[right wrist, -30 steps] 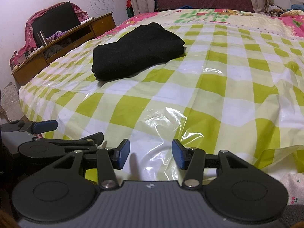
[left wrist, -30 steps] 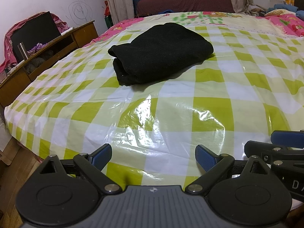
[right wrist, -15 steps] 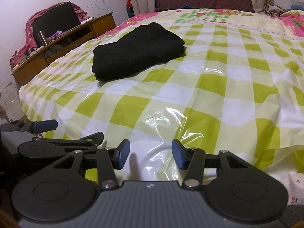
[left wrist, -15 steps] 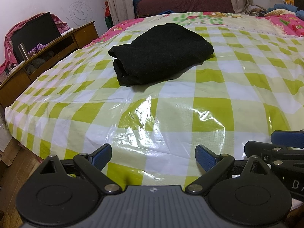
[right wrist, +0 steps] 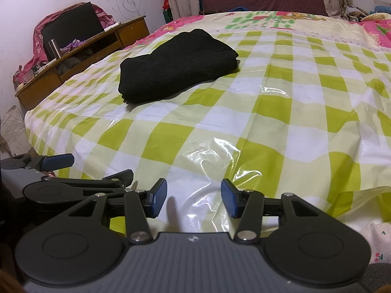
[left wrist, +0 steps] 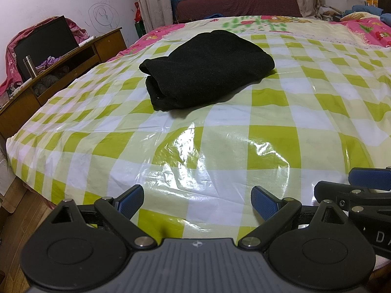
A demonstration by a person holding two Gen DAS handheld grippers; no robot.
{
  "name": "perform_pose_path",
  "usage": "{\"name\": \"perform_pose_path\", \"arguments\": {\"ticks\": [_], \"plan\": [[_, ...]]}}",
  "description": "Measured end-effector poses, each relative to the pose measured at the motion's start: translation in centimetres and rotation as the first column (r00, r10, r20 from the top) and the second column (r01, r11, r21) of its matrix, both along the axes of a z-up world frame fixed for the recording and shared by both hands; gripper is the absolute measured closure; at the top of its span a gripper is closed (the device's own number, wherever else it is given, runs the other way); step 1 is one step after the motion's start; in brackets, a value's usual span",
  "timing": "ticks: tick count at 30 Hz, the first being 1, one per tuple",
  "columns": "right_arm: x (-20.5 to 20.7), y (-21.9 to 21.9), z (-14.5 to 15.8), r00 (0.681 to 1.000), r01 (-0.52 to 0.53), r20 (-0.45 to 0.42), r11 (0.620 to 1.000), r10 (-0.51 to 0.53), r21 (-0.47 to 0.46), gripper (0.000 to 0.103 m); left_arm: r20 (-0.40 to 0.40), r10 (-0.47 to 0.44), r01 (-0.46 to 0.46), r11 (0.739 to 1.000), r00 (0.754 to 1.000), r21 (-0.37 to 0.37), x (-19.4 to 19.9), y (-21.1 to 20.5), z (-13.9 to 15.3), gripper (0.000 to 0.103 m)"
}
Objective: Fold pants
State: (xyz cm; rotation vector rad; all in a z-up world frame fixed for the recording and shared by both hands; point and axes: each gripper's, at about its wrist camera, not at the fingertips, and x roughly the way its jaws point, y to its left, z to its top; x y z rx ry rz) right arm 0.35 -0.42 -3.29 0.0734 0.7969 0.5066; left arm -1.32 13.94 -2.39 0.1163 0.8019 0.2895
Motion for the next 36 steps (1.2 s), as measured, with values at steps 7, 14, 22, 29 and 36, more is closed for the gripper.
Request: {"name": "perform_pose_path", "arguments": {"ticks": [7, 14, 22, 29, 36], "plan": [[0.00, 0.00, 0.00, 1.000, 0.000, 0.000, 1.000, 0.000, 0.000, 0.053, 0.000, 0.000, 0.000, 1.000, 1.000, 0.000, 0.00, 0.01, -0.01, 0.000], [0.00, -0.01, 0.01, 1.000, 0.000, -0.001, 1.000, 0.000, 0.000, 0.053, 0.000, 0.000, 0.000, 1.000, 1.000, 0.000, 0.00, -0.01, 0.00, 0.000], [0.00, -0.01, 0.01, 1.000, 0.000, -0.001, 1.000, 0.000, 0.000, 0.052, 0.006, 0.003, -0.003, 1.000, 1.000, 0.012, -0.12, -0.06, 0.15, 0.000], [0.01, -0.01, 0.02, 1.000, -0.001, -0.001, 1.000, 0.001, 0.000, 0.052, 0.006, 0.003, -0.003, 1.000, 1.000, 0.013, -0.13, -0.06, 0.14, 0.000], [0.01, 0.01, 0.03, 1.000, 0.000, -0.001, 1.000, 0.000, 0.000, 0.052, 0.006, 0.006, -0.006, 1.000, 1.000, 0.013, -0.14, 0.00, 0.20, 0.000]]}}
